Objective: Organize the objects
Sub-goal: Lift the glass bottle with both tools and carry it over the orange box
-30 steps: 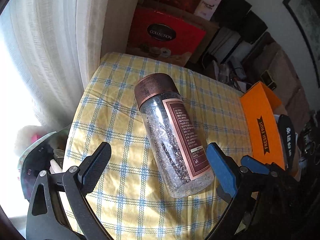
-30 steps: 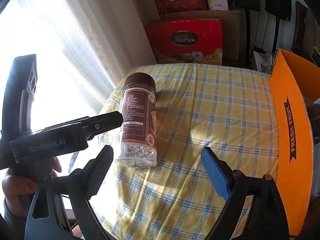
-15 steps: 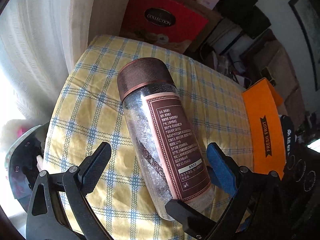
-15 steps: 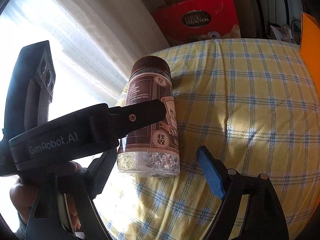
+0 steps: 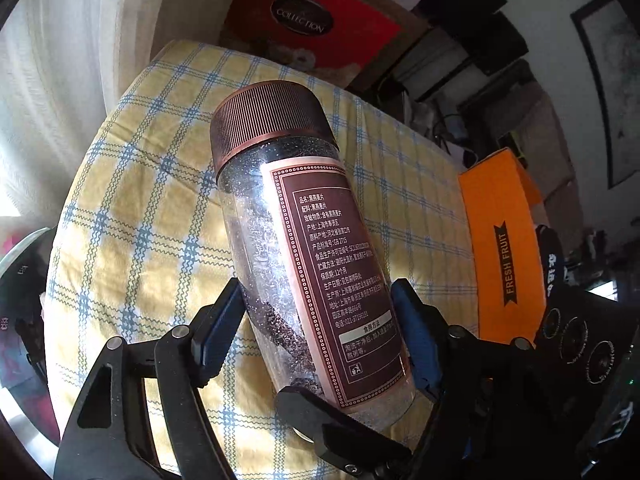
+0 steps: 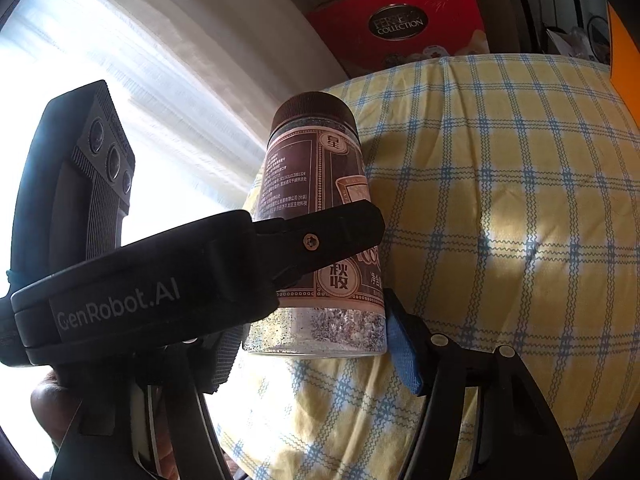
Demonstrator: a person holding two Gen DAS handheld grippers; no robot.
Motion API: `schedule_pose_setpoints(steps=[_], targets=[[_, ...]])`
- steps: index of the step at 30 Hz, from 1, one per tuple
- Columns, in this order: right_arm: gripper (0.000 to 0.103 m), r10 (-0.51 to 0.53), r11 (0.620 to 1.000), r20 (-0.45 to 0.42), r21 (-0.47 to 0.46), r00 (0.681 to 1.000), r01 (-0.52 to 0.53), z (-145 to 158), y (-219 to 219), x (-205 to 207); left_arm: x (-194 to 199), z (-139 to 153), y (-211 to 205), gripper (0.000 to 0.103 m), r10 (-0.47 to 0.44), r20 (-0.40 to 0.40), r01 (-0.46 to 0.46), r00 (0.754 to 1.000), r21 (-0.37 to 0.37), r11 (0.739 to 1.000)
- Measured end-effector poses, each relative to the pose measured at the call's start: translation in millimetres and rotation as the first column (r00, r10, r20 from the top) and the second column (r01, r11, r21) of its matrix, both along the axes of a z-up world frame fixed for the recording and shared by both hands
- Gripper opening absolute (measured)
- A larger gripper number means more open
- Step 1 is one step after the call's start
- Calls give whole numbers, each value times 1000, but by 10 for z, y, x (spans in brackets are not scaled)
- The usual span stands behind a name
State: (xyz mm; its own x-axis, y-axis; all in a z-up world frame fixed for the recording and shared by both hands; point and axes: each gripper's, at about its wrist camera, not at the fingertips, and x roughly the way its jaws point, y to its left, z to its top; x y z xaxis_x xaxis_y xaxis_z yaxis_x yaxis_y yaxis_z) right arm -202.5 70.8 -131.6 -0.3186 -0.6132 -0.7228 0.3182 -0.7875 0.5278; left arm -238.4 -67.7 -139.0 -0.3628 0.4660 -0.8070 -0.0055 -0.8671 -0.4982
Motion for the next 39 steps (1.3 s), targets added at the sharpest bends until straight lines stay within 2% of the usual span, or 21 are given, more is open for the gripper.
schedule_pose_setpoints(steps=[9, 15, 20, 25, 28, 30, 34, 39], targets=[[66, -42, 998, -86, 46, 995, 46, 437, 256, 80, 47, 421, 316, 71, -62, -56, 64, 997, 36, 997], [66, -111, 992, -117, 41, 987, 117, 724, 703, 123, 2, 714, 797, 71, -149, -90, 151, 985, 24, 988], [66, -195, 979, -128, 33, 972, 201, 887, 1113, 166, -113, 881, 1287, 71, -235, -92, 238, 968, 25, 971], [66, -290, 954, -125, 40, 949, 297, 1020, 1607, 175, -348, 935, 1811, 71, -325, -38, 327, 945, 85, 941], [67, -334, 938, -130, 55, 933, 343, 1084, 1858, 140, -511, 941, 2112, 71, -376, -12, 374, 927, 130, 918], [68, -353, 931, -125, 55, 927, 362, 1087, 2024, 84, -588, 955, 2315, 71, -414, -11, 411, 910, 128, 902], [71, -377, 925, -88, 8, 922, 379, 1051, 2312, 14, -717, 972, 2733, 70, -485, -8, 483, 875, 98, 870], [71, -416, 908, -77, 24, 906, 419, 970, 2532, -155, -775, 987, 3182, 70, -594, 14, 594, 804, 9, 804]])
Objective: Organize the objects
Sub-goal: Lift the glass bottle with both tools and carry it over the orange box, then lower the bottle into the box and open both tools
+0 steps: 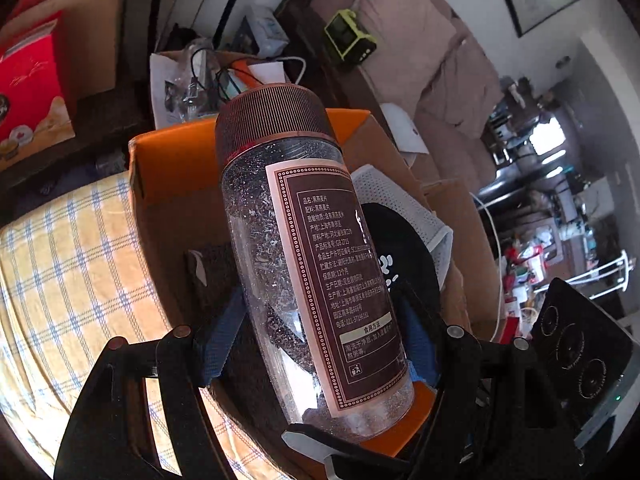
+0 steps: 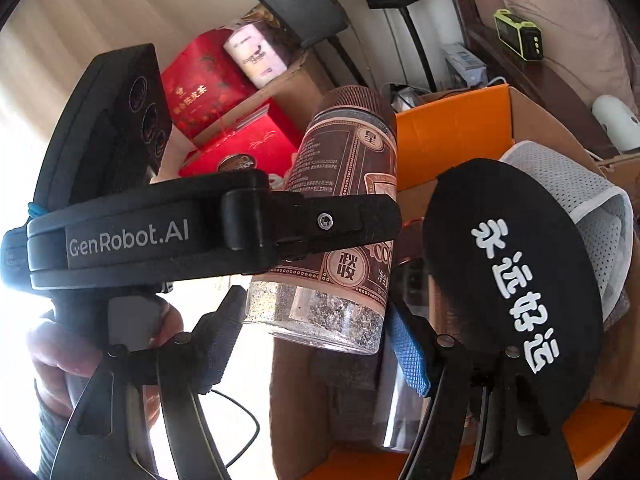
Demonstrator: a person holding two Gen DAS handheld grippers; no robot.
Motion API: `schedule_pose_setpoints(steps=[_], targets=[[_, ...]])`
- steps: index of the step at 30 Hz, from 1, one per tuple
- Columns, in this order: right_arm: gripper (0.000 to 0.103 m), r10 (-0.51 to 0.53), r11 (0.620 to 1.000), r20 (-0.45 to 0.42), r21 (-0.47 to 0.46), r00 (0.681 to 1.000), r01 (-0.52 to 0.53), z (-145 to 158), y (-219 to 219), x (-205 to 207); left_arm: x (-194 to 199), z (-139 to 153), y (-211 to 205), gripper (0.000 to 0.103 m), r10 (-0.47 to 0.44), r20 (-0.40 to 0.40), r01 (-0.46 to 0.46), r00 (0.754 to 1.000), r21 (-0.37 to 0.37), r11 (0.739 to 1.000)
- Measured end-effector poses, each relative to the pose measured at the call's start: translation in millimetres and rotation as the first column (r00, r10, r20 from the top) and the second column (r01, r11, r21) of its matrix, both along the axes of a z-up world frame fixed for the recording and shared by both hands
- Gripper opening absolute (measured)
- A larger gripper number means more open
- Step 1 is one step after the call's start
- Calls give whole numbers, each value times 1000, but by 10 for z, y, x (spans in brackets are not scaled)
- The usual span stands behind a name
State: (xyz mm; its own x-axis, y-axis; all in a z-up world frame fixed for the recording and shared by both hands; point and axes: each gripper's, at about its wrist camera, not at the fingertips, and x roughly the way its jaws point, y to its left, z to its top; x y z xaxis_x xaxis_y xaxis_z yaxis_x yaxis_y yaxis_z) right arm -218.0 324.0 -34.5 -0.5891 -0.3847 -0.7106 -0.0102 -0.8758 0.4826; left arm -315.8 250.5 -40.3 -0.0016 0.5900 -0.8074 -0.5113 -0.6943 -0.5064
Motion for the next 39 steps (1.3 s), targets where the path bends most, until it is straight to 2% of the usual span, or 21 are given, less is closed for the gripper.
schedule_pose_setpoints(steps=[4, 8, 11, 13, 15, 18, 22, 26, 35, 39], targets=[[71, -45, 999, 12, -16, 999, 46, -62, 203, 10, 6, 36, 338, 69, -105, -18, 103, 994, -89, 991], [72, -98, 993, 3, -62, 995, 98, -66, 351, 47, -8, 68, 546, 68, -160, 19, 161, 987, -109, 981], [73, -142, 982, -8, -129, 990, 140, -54, 497, 35, -120, 69, 676, 68, -153, 61, 158, 986, -98, 983], [72, -163, 978, -10, -134, 986, 161, -36, 551, -19, -162, 79, 723, 68, -156, 54, 161, 986, -96, 982], [72, -173, 977, -4, -125, 985, 172, -39, 563, -83, -224, 82, 761, 67, -142, 40, 146, 989, -124, 981], [73, -172, 974, 37, -143, 984, 176, -113, 555, -195, -245, 176, 750, 69, -129, -33, 121, 991, -172, 978], [73, -169, 967, 92, -176, 981, 183, -233, 526, -297, -285, 307, 482, 70, -74, -53, 66, 996, -130, 989], [72, -148, 964, 101, -208, 984, 167, -222, 450, -358, -264, 420, 85, 70, -12, -104, 2, 995, -90, 996], [72, -141, 978, 76, -144, 987, 150, -94, 207, -637, -272, 416, -818, 71, 152, -99, -154, 983, -9, 988], [72, -154, 978, 69, -133, 986, 162, -106, 239, -632, -139, 366, -1063, 74, 174, -120, -176, 977, -10, 984]])
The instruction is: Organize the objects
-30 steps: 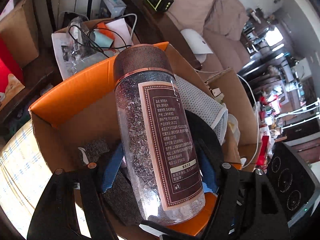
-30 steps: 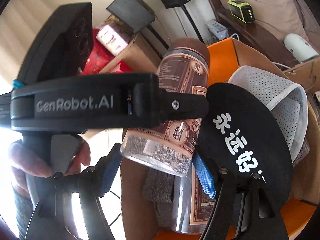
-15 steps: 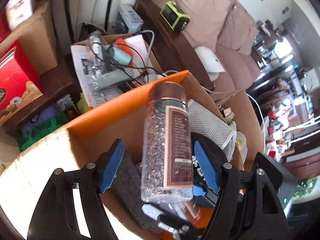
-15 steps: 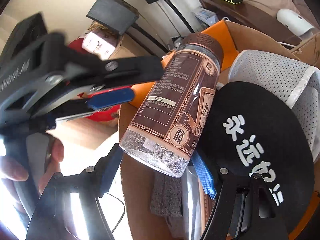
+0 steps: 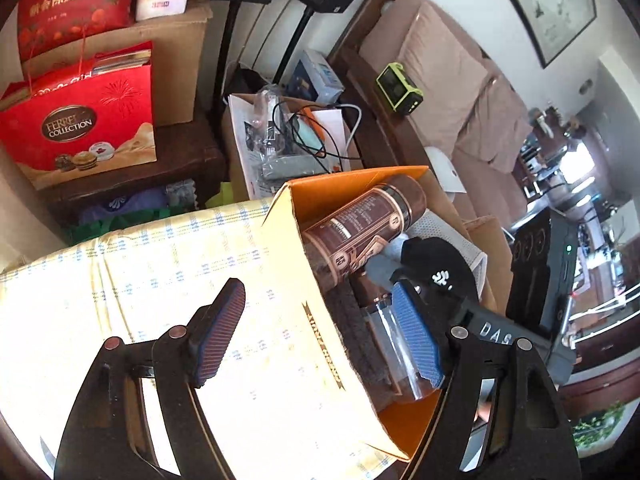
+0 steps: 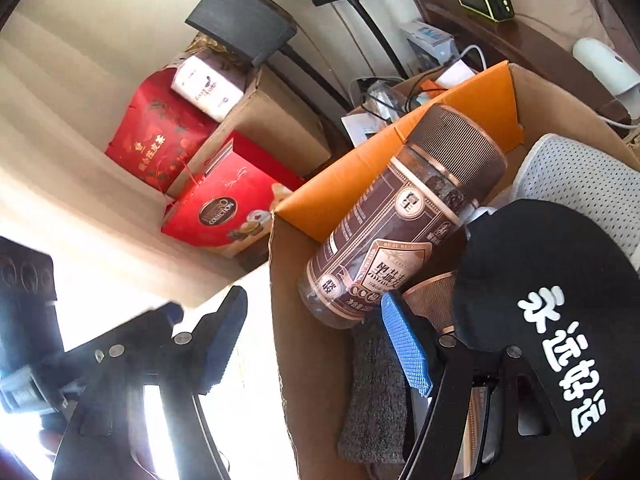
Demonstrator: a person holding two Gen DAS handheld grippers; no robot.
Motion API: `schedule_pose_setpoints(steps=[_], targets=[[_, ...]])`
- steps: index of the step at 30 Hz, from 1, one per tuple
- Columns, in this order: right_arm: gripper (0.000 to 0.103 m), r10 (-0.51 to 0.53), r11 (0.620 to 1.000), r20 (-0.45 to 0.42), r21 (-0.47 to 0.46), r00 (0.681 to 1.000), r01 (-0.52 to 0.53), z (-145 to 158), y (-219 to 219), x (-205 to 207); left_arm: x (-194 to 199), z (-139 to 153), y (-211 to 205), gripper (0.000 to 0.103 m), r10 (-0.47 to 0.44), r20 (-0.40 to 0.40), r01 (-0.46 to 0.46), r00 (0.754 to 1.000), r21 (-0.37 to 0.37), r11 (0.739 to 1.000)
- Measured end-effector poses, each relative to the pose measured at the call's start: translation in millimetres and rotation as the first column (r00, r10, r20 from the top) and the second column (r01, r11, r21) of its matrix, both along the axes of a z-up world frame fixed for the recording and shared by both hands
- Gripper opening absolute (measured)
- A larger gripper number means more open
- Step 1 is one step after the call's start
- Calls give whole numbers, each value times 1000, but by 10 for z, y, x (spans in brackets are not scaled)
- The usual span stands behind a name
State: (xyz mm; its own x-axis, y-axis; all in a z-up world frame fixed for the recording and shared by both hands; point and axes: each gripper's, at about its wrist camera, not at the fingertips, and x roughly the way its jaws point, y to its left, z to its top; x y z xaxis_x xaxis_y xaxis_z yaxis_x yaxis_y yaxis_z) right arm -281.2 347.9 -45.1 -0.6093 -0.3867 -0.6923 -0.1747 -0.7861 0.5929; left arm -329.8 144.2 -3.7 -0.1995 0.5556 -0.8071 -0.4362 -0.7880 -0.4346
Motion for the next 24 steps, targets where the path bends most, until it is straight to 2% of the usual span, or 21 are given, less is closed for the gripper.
schedule_pose_setpoints(steps=[3, 7, 10, 13, 24], targets=[[72, 0, 1000, -3, 14, 1000, 0, 27, 26, 73, 163, -31, -156, 77, 20, -26, -21, 999, -4, 1000], [72, 18, 996, -24, 90, 1000, -16, 91, -12, 207, 421, -40, -337, 86, 71, -104, -72, 992, -1, 997], [74, 39, 988, -35, 152, 999, -33, 129, -71, 345, 594, -80, -442, 86, 92, -105, -91, 990, 15, 996], [79, 68, 974, -52, 220, 996, -55, 181, -142, 490, 767, -98, -515, 87, 103, -123, -104, 987, 6, 995], [85, 141, 918, -98, 386, 985, -93, 325, -383, 987, 1353, -18, -785, 96, 171, -222, -175, 960, 3, 985]])
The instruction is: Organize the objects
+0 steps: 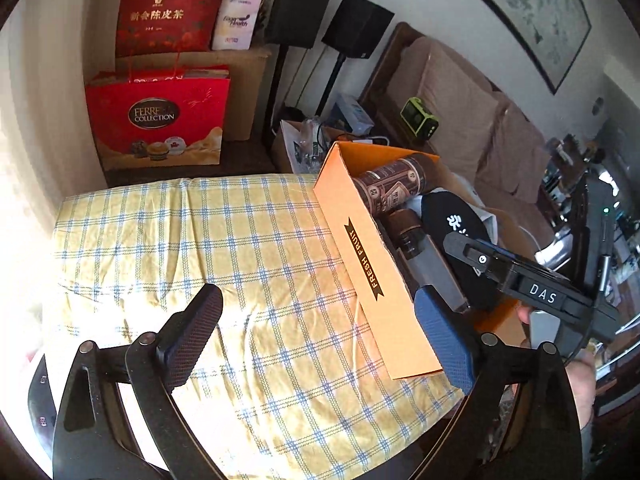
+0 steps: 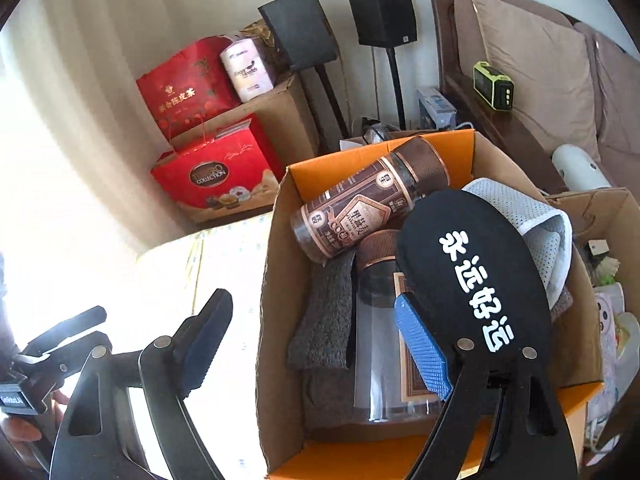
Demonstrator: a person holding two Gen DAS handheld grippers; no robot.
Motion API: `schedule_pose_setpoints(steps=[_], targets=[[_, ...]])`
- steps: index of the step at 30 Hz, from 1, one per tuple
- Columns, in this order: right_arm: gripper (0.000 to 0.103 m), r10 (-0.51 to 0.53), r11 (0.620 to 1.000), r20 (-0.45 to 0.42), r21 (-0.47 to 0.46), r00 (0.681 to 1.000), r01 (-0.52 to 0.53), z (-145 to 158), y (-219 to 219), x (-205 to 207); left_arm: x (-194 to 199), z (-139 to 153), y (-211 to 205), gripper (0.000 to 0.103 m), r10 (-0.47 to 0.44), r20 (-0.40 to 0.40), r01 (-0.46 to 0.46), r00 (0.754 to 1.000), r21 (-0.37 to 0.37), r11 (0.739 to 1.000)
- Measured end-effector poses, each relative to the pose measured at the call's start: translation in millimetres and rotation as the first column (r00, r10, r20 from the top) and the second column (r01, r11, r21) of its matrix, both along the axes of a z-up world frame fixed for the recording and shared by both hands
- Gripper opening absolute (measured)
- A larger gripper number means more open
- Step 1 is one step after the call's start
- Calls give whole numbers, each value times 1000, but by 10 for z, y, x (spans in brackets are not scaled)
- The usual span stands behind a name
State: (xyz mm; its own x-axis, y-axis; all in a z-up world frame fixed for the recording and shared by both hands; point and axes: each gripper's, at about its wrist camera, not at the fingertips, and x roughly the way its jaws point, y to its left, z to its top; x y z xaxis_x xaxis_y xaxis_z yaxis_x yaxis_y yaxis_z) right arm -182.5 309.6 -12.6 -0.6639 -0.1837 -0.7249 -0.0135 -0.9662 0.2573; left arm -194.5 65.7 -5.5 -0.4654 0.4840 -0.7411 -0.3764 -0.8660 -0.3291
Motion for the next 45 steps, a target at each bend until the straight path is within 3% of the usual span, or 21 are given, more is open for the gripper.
schedule_pose_setpoints(steps=[4, 22, 27, 31, 36, 41, 45], targets=[[85, 4, 997, -2, 74, 1000, -4, 12, -116, 161, 155, 41, -63, 96, 24, -34, -25, 999, -26, 999], [87, 18, 983, -61, 186, 998, -7, 122, -381, 766, 730, 102, -253, 97, 95, -112, -107, 989, -102, 989], [90, 8, 965, -73, 261, 997, 12, 99, -460, 967, 923, 103, -312, 103, 135, -155, -153, 979, -111, 982], [101, 9, 968, -94, 251, 996, 15, 86, -473, 1124, 1072, 39, -321, 103, 155, -159, -177, 975, -136, 975], [102, -3, 957, -125, 286, 992, 39, 101, -506, 1288, 1238, -10, -367, 103, 178, -178, -203, 968, -135, 970], [102, -16, 952, -137, 301, 990, 57, 73, -524, 1449, 1399, -40, -364, 103, 218, -237, -270, 947, -210, 940], [102, -28, 955, -145, 290, 989, 70, 48, -527, 1580, 1515, -62, -402, 103, 230, -205, -265, 951, -161, 951]])
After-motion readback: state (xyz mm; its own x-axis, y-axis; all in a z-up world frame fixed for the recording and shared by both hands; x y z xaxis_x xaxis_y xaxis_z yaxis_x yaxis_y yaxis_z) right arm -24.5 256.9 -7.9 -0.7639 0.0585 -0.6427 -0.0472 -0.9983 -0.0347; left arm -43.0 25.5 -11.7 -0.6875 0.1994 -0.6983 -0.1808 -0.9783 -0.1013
